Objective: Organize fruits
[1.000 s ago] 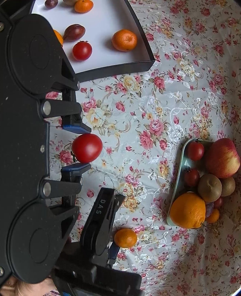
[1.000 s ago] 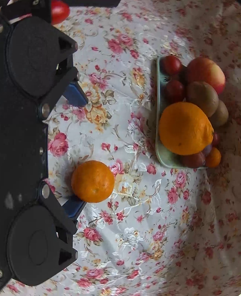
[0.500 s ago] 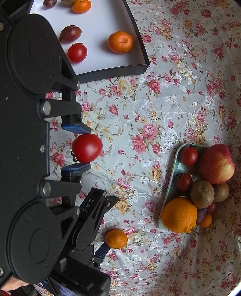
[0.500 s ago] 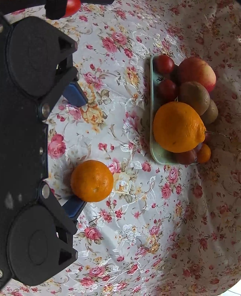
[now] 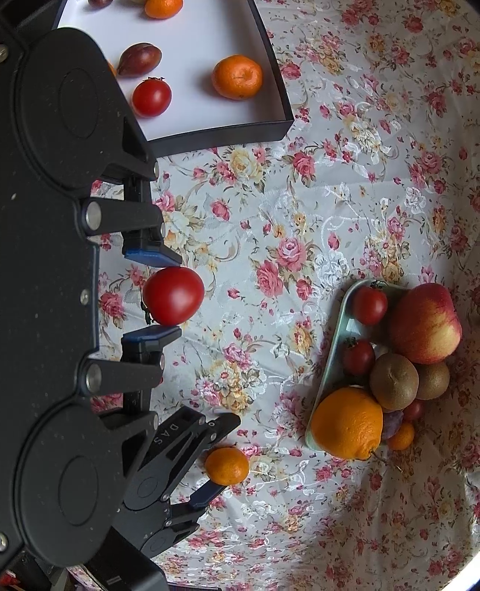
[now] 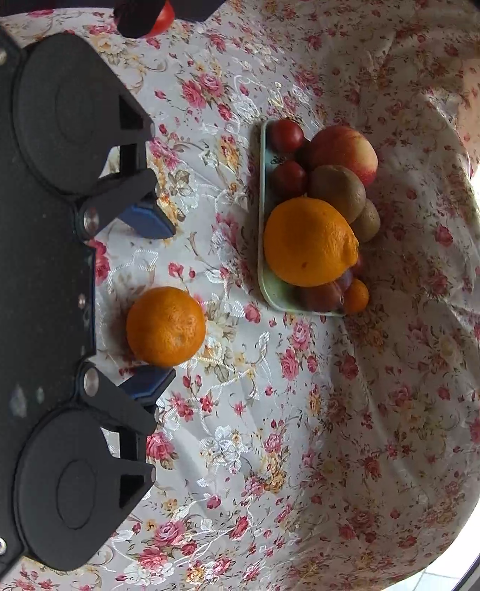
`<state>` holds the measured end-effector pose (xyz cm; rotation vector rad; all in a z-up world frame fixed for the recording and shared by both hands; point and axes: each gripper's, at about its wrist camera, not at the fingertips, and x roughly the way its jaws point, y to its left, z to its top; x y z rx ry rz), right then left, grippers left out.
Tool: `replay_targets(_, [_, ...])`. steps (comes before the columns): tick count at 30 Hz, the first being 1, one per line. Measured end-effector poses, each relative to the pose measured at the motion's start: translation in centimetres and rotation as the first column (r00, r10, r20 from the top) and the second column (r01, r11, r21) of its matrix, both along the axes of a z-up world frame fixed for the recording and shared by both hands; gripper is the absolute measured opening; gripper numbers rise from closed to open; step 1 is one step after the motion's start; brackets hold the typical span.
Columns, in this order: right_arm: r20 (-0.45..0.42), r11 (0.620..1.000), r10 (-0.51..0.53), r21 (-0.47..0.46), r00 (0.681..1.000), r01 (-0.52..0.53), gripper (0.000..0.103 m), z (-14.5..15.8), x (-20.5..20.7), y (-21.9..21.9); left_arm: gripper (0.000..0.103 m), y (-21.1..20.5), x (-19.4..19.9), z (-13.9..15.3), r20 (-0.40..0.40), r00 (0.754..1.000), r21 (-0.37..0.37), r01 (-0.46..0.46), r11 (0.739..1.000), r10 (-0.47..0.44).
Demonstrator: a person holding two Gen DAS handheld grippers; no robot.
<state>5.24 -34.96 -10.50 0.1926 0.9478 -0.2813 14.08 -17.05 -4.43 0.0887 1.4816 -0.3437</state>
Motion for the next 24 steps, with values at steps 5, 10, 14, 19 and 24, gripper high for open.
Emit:
replay_targets(5, [0.0,0.997,-0.072,0.019,0.997,0.072,0.073,0.2,0.3,-1.0,0.043,-0.6,-0.4,-0.2,0.002,1.0,0.01,0.023,1.0,-0.023])
replay_targets(10, [0.002,0.991,-0.135,-0.011,0.991,0.135,0.06,0.2,0.4,-1.2,0.043,-0.5,-0.4,0.0,0.007,1.0,0.017,0.015,1.0,-0.015])
replay_targets(14, [-0.009,0.993,-0.115,-0.036,0.993,0.114,0.057,0.2,0.4,-1.0,0.043,-0.5,-0.6,0.3,0.016,1.0,0.022,0.02,1.0,-0.02])
replay_targets(19, [-0.022,0.992,-0.122,0.027,0.992,0.123,0.045,0.9,-0.1,-1.3,0.043,0.0,-0.9,0.4,0.023,1.0,0.037,0.013,0.999,-0.014])
replay_targets(24, [-0.022,0.979,-0.179,0.097,0.984,0.18,0.045,1.5,-1.2,-1.7,0.043,0.9,-1.6,0.7,0.033,0.999,0.037,-0.011,0.999,0.009])
